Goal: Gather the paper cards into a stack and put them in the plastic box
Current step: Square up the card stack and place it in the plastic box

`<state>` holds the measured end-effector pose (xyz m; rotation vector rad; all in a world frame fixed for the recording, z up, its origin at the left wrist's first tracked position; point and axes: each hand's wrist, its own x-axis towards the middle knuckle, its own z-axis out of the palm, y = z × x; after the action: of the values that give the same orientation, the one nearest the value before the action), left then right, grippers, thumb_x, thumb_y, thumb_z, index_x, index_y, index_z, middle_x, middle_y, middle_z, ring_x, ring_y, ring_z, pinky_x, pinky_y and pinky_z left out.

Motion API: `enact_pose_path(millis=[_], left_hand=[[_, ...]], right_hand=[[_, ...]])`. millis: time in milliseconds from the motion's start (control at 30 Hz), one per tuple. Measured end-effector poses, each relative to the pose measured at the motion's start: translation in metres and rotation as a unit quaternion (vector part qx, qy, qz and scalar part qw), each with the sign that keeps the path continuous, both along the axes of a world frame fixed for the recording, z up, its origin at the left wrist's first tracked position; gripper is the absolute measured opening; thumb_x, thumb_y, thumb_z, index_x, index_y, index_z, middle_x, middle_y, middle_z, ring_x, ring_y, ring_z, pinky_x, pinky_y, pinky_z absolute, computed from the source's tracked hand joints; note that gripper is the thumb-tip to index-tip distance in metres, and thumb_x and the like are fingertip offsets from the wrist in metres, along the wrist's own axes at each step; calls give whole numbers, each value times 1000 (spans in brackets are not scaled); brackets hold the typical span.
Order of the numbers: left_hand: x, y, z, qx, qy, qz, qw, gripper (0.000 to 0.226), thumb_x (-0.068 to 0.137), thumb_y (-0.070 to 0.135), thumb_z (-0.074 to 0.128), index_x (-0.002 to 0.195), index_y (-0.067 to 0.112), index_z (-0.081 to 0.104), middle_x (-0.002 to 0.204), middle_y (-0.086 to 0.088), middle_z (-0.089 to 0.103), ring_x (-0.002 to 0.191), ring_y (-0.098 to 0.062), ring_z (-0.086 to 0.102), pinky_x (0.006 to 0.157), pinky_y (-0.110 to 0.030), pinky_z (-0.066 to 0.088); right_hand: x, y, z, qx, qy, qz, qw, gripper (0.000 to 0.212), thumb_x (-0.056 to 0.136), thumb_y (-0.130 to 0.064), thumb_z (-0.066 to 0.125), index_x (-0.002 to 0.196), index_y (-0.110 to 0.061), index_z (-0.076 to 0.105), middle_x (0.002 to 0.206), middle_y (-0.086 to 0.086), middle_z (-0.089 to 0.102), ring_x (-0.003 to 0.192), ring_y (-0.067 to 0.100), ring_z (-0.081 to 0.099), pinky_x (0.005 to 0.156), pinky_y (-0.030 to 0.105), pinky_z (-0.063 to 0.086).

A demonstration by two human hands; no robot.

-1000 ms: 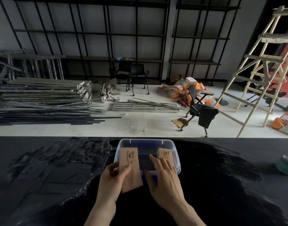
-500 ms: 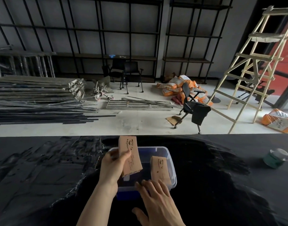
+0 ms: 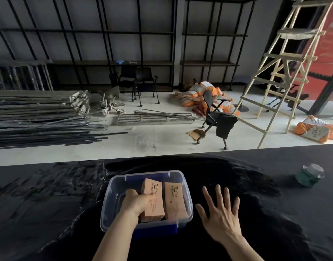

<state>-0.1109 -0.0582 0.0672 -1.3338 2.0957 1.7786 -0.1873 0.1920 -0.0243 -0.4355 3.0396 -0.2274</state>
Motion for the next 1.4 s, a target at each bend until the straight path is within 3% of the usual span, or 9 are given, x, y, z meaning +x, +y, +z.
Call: enact_pose_path(millis=[133, 233, 333, 433, 533, 1000, 1233, 1300, 1400], left_hand=[[-5, 3, 0, -47, -39, -35, 998, 77, 91, 24, 74, 150, 1, 29, 135, -18, 63, 104, -27, 63, 64, -28, 50], [-8, 6, -3, -63, -73, -62, 993, 78, 91, 25, 73, 152, 3, 28, 145, -18, 55, 131, -33, 55, 89, -39, 48], [-12, 8, -7, -86, -101, -98, 986, 83, 91, 33, 72, 154, 4, 27, 152, -16, 48, 138, -33, 49, 104, -44, 45], [-10, 10, -9, -194, -148, -168, 955, 66, 89, 54, 63, 139, 13, 52, 137, -10, 62, 123, -30, 61, 102, -42, 52], [-10, 10, -13, -269, -172, -216, 923, 66, 82, 73, 50, 119, 20, 68, 120, -5, 69, 109, -27, 67, 94, -42, 56], [-16, 13, -17, -292, -129, -219, 922, 36, 97, 50, 54, 110, 19, 65, 92, 5, 65, 82, -17, 62, 76, -31, 52], [-11, 14, -8, -270, -116, -237, 926, 32, 96, 54, 53, 103, 24, 62, 93, 5, 66, 87, -17, 64, 84, -33, 55], [-7, 12, -2, -279, -120, -249, 920, 43, 94, 60, 50, 109, 22, 65, 97, 3, 70, 93, -19, 67, 91, -37, 57], [4, 5, 10, -352, -107, -252, 895, 59, 94, 64, 45, 129, 19, 60, 121, -1, 69, 112, -22, 66, 94, -38, 54]], right_hand=[[4, -3, -9, 12, 4, -4, 1000, 101, 68, -84, -27, 158, -43, -7, 171, 10, -9, 154, 36, -18, 120, 66, -9], [4, -3, -15, 2, 23, -7, 1000, 96, 74, -84, -20, 159, -43, 0, 171, 11, -2, 154, 36, -13, 121, 67, -5], [3, -3, -18, -4, 30, -9, 999, 89, 82, -84, -10, 159, -43, 6, 171, 11, 5, 155, 37, -8, 121, 68, -2], [2, -2, -21, -5, 31, -10, 999, 85, 85, -84, -3, 159, -43, 9, 170, 12, 7, 155, 37, -7, 121, 69, 0], [2, -1, -24, -8, 31, -12, 999, 82, 88, -83, 4, 159, -42, 15, 170, 12, 10, 155, 37, -4, 120, 69, 2], [1, -1, -28, -8, 34, -13, 999, 80, 91, -82, 12, 158, -41, 20, 169, 13, 16, 155, 37, 2, 120, 70, 6], [2, -2, -25, -1, 14, -13, 1000, 81, 90, -82, 9, 158, -40, 23, 168, 13, 20, 155, 38, 6, 120, 70, 8], [2, -1, -21, -8, -6, -10, 1000, 83, 88, -83, 5, 158, -40, 23, 168, 14, 20, 155, 38, 6, 119, 71, 9], [1, -2, -7, 9, -46, -2, 999, 96, 74, -87, -18, 159, -44, 2, 171, 12, -2, 154, 37, -11, 120, 69, -3]])
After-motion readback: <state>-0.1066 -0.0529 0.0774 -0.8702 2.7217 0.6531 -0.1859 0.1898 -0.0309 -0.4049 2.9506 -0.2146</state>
